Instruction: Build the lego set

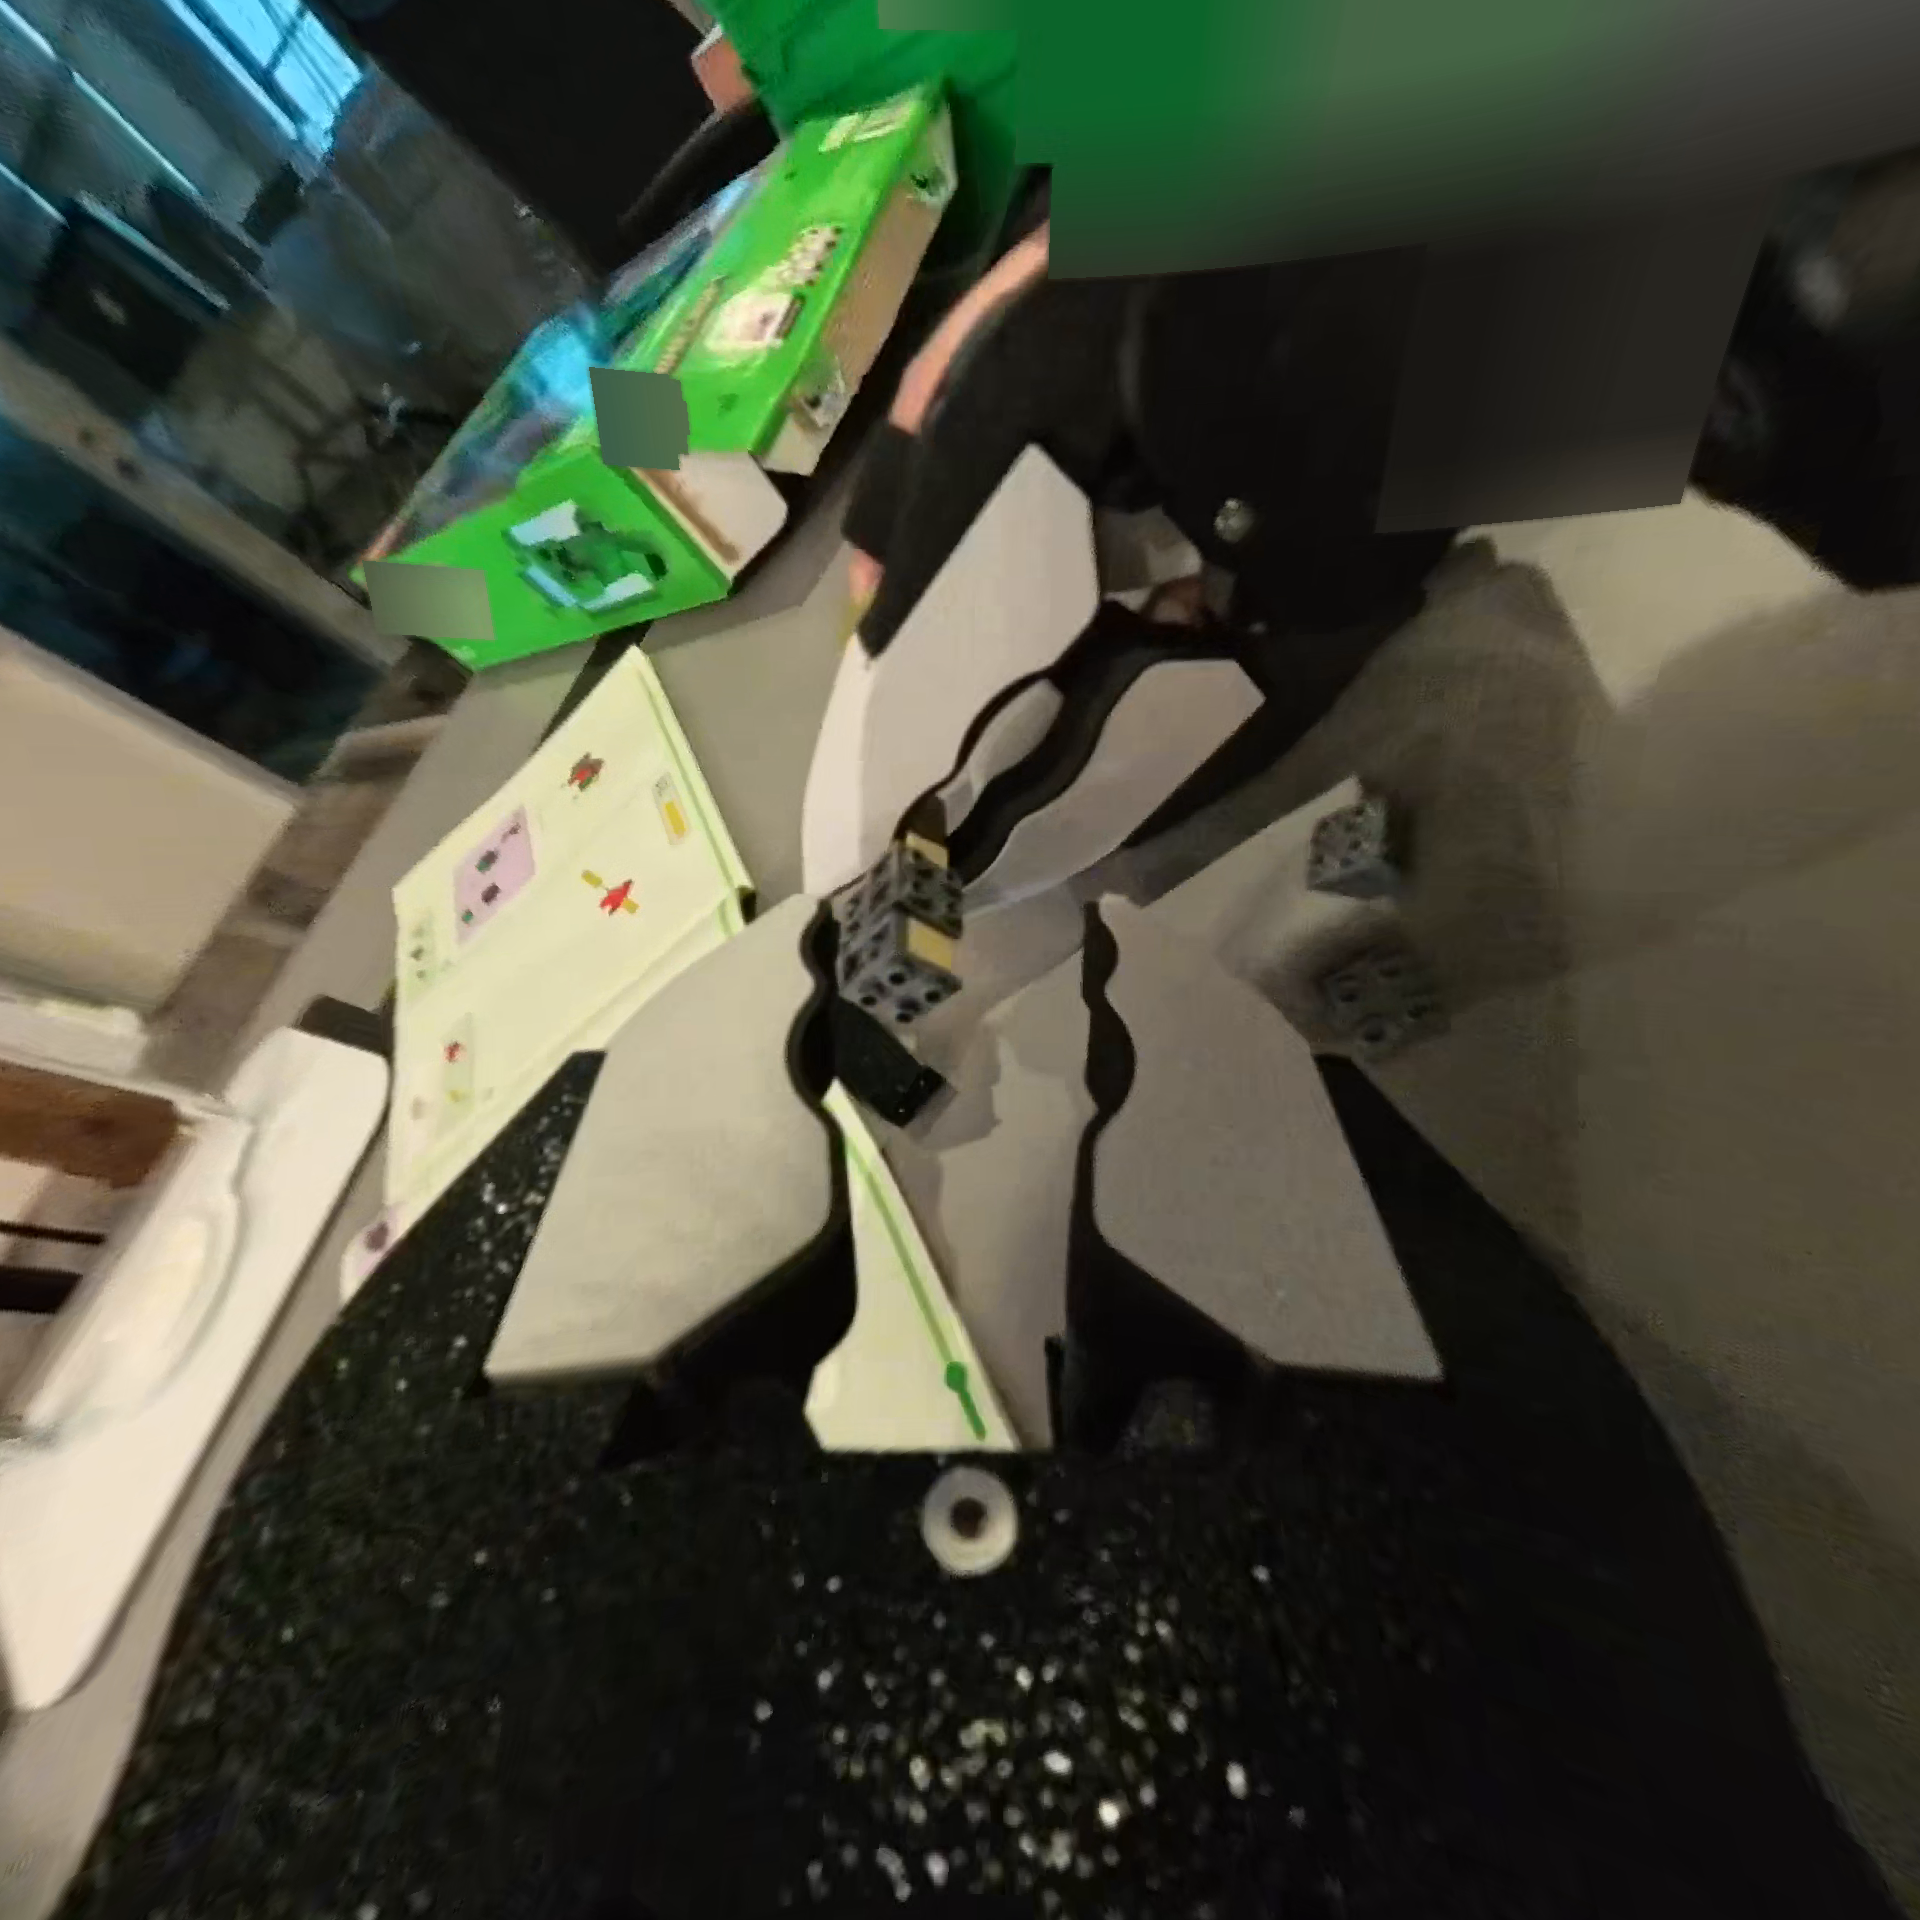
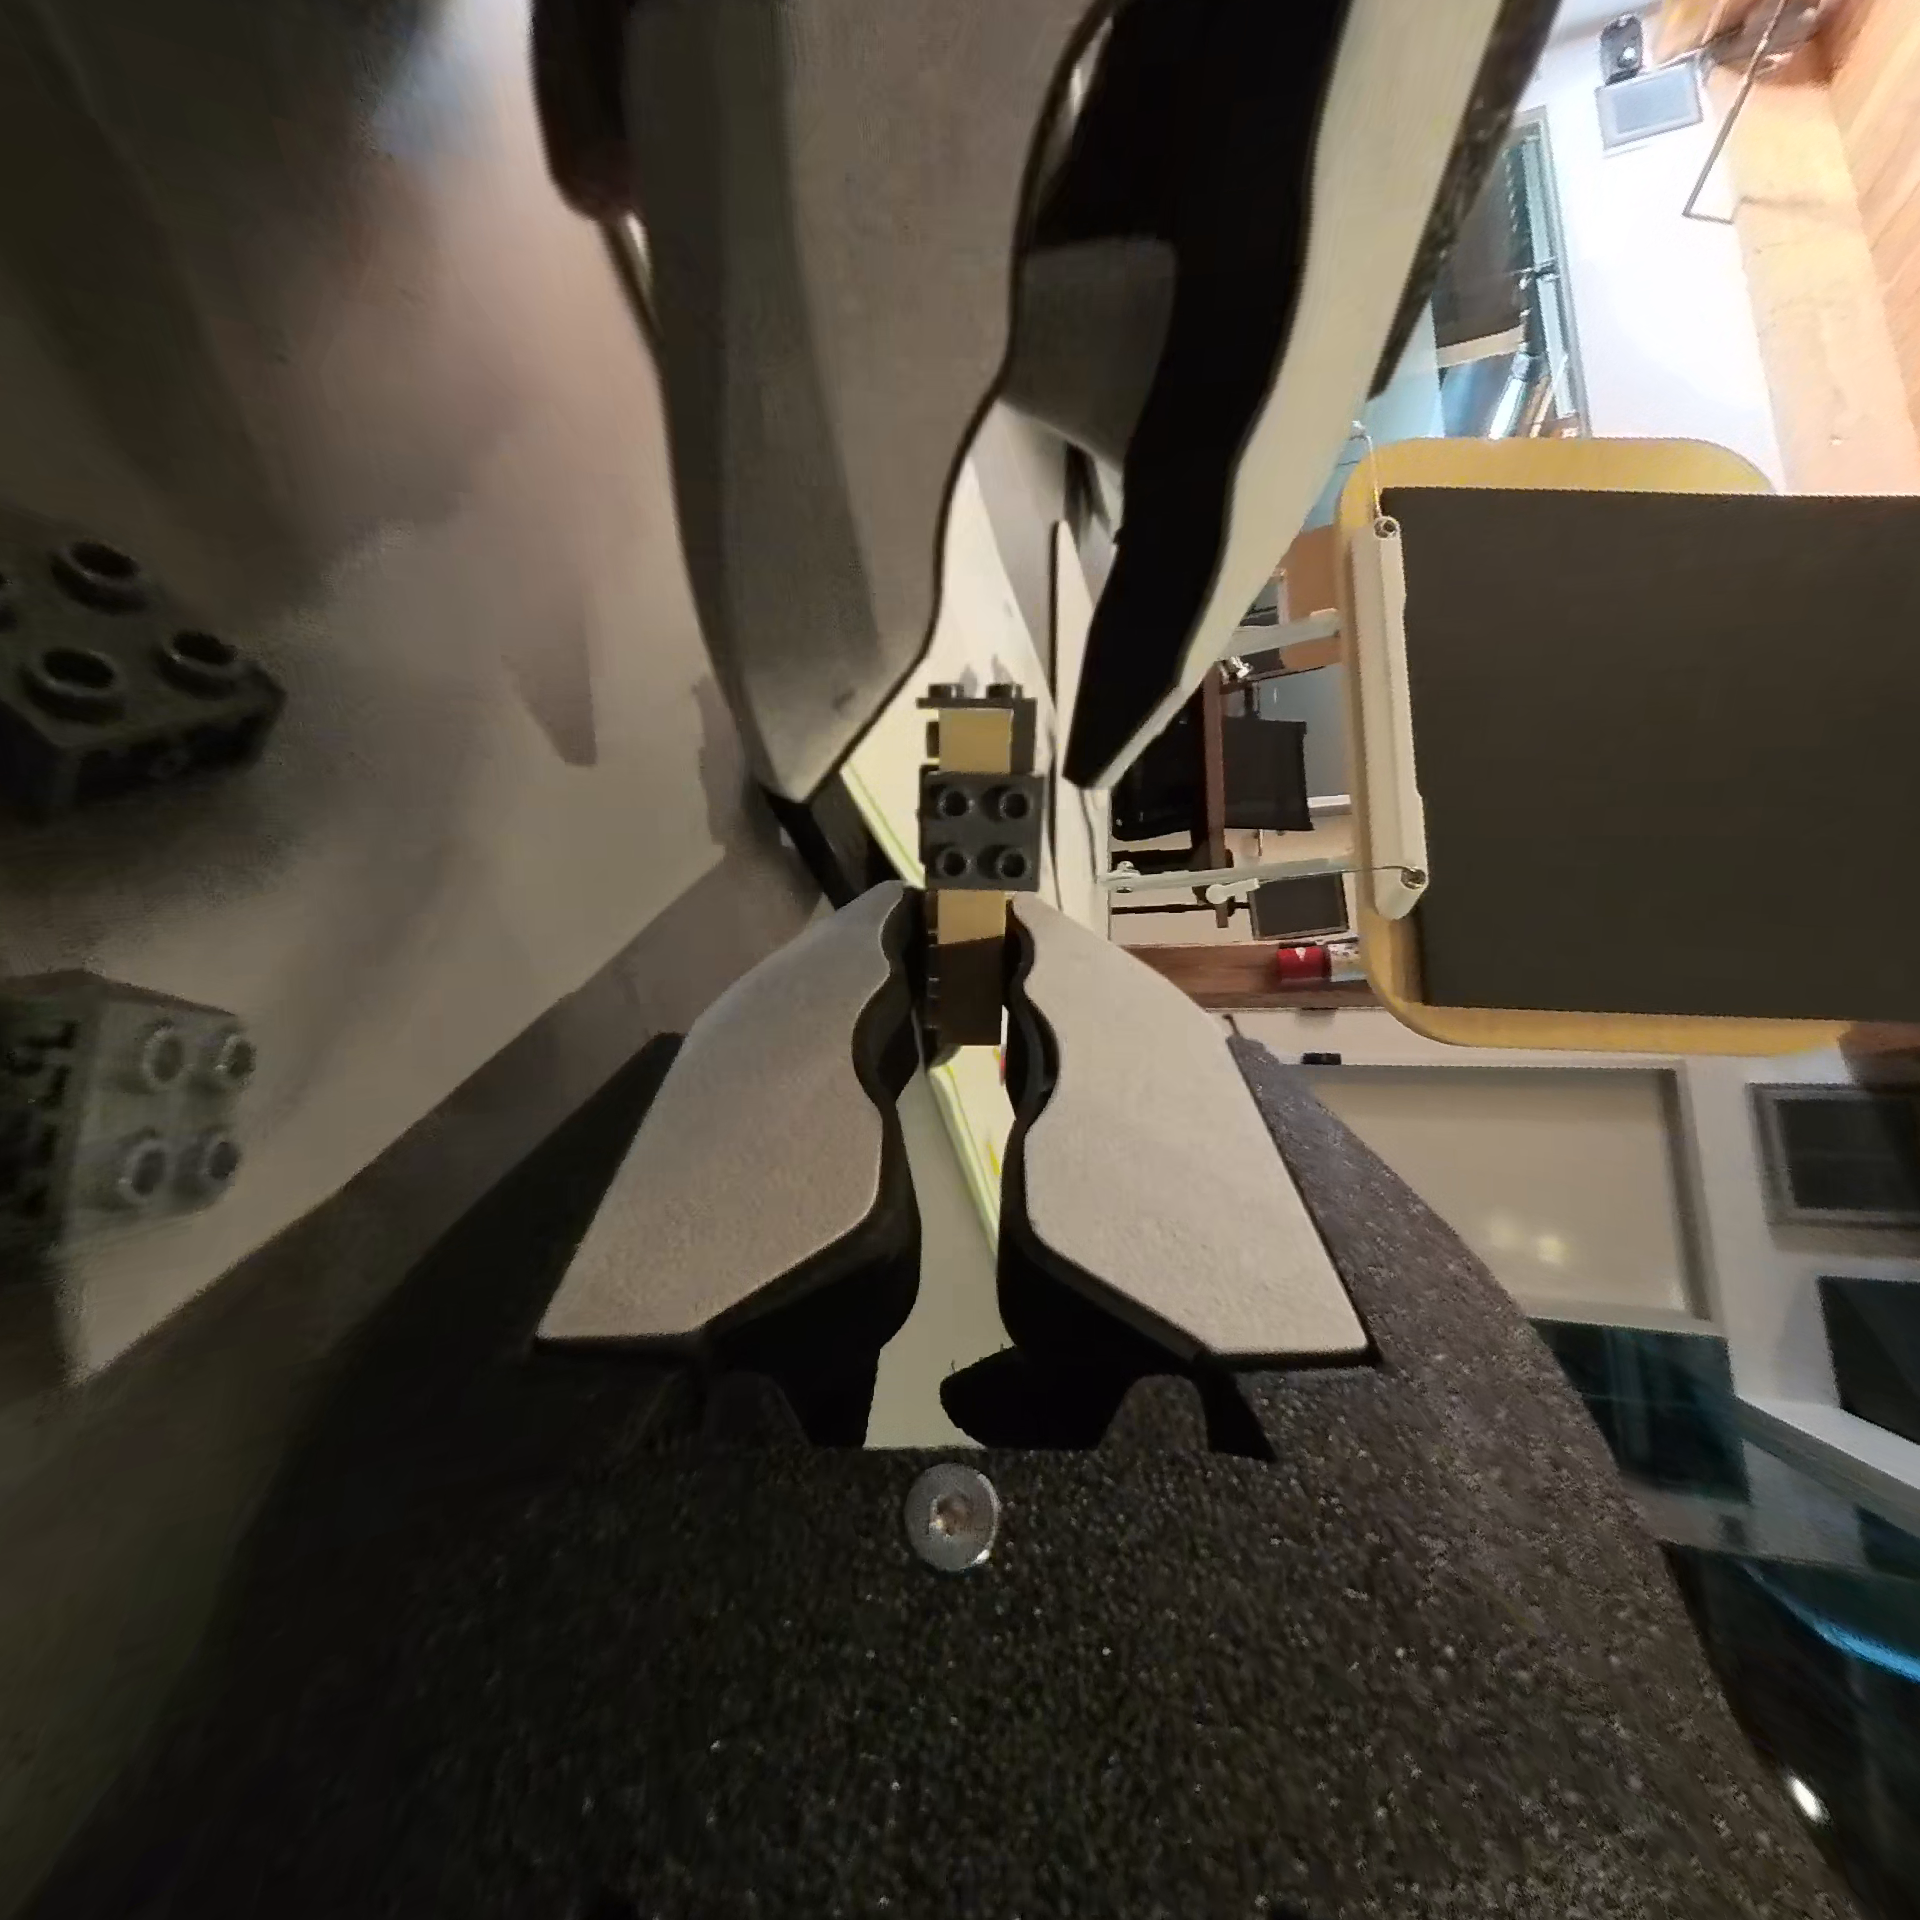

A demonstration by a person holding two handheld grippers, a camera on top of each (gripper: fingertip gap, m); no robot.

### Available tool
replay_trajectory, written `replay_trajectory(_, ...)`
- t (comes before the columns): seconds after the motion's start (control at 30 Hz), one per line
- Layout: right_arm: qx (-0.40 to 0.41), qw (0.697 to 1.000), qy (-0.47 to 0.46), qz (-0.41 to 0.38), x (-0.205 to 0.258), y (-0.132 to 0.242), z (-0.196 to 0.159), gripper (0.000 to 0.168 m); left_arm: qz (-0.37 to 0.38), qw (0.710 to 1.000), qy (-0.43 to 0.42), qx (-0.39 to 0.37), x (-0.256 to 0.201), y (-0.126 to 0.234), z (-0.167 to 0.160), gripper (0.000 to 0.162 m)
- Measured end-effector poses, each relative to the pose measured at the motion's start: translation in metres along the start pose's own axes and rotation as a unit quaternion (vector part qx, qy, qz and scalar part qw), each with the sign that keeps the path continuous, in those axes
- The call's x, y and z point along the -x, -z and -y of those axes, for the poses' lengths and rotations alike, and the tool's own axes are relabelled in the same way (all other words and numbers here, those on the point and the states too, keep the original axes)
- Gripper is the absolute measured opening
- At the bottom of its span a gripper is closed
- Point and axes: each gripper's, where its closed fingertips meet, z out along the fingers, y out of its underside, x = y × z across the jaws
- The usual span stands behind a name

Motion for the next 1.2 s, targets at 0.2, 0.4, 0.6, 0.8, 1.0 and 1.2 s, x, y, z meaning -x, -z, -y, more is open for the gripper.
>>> replay_trajectory(0.2,-0.013,1.000,-0.015,0.023,0.005,0.001,0.005,0.012,0.032,0.993,-0.108,0.023,-0.003,-0.004,-0.005,0.043)
replay_trajectory(0.4,-0.025,0.998,-0.027,0.041,0.010,0.003,0.010,0.012,0.051,0.982,-0.178,0.027,-0.006,-0.005,-0.005,0.033)
replay_trajectory(0.6,-0.033,0.997,-0.035,0.057,0.014,0.004,0.014,0.012,0.062,0.975,-0.212,0.024,-0.010,-0.002,-0.003,0.022)
replay_trajectory(0.8,-0.039,0.996,-0.040,0.065,0.016,0.005,0.016,0.012,0.064,0.972,-0.226,0.022,-0.013,0.006,-0.003,0.017)
replay_trajectory(1.0,-0.037,0.996,-0.033,0.069,0.018,0.005,0.016,0.012,0.049,0.973,-0.225,0.031,-0.017,0.011,-0.005,0.016)
replay_trajectory(1.2,-0.037,0.996,-0.031,0.074,0.020,0.005,0.016,0.012,0.041,0.969,-0.240,0.040,-0.021,0.013,-0.007,0.016)
